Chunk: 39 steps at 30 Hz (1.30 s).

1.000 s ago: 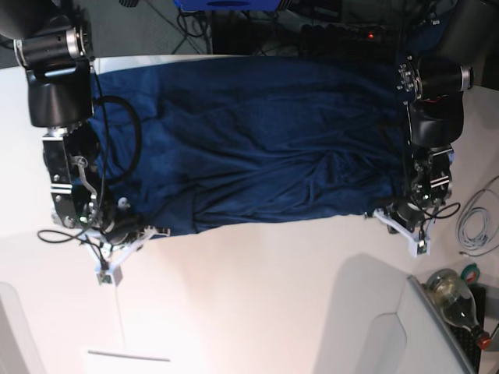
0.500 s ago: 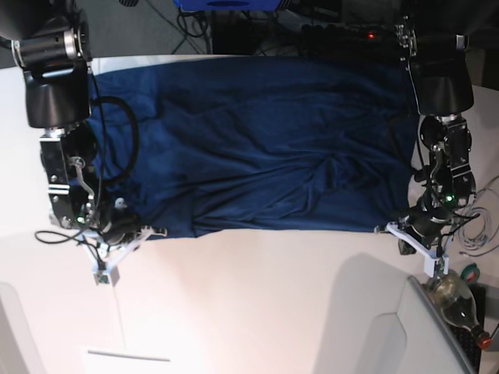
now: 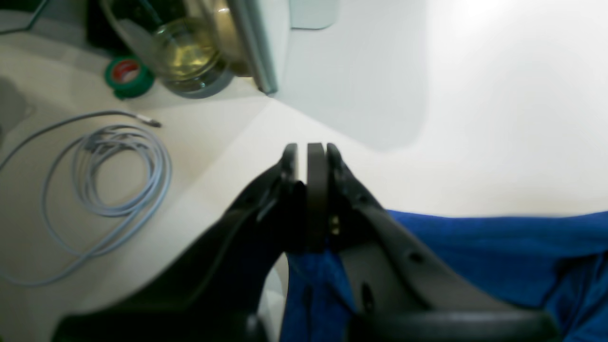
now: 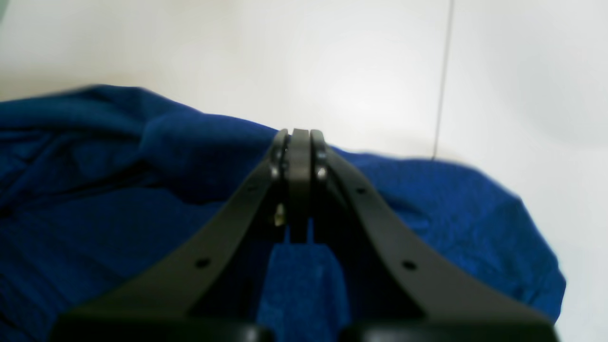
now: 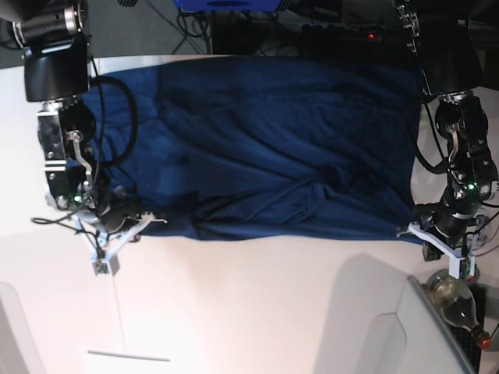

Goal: Layout the t-shirt on the table in an organized manner, then fold the t-shirt properly
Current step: 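Lay the folded hem over the shirt body with both grippers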

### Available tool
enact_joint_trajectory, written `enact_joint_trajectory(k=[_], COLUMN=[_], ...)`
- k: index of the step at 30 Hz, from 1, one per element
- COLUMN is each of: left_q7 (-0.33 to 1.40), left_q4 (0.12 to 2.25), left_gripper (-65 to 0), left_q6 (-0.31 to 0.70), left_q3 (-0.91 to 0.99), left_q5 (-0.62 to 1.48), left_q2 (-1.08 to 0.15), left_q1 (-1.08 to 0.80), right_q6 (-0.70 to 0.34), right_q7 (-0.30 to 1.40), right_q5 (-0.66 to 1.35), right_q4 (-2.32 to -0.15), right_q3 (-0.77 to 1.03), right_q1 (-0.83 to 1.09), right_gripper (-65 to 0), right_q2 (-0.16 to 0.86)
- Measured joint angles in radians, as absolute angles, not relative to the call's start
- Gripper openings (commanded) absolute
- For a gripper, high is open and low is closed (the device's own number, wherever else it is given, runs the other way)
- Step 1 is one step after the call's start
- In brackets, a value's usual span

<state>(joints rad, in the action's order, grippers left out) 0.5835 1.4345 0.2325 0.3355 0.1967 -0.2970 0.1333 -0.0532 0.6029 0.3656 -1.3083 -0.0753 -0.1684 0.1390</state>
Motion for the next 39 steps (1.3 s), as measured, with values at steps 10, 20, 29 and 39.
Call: enact_joint_trajectory(k=[10, 20, 29, 39], left_q7=[0.579, 0.571, 0.566, 0.566], left_q4=[1.558, 1.580, 1.580, 1.591], left_gripper=[-65.0, -65.0, -65.0, -65.0], left_q6=[0.233, 0.236, 0.274, 0.293], left_q3=[0.345, 0.345, 0.427, 0.438], left_q5=[0.303, 0.338, 0.337, 0.334], left_q2=[-0.300, -0.315, -0.316, -0.310], left_q1=[-0.074, -0.264, -0.329, -0.380], right_q6=[-0.054, -0.054, -0.054, -0.054], right_q7=[0.603, 0.595, 0.593, 0.594], right_q5=[0.365, 0.367, 0.366, 0.373], right_q4=[-1.361, -1.425, -1.427, -1.497], right_q3=[-0.072, -0.062, 0.000, -0.004], right_q1=[-0.093, 0.057, 0.115, 0.171], right_gripper=[-65.0, -65.0, -65.0, -65.0], right_q2=[0.183, 0.202, 0.209, 0.198])
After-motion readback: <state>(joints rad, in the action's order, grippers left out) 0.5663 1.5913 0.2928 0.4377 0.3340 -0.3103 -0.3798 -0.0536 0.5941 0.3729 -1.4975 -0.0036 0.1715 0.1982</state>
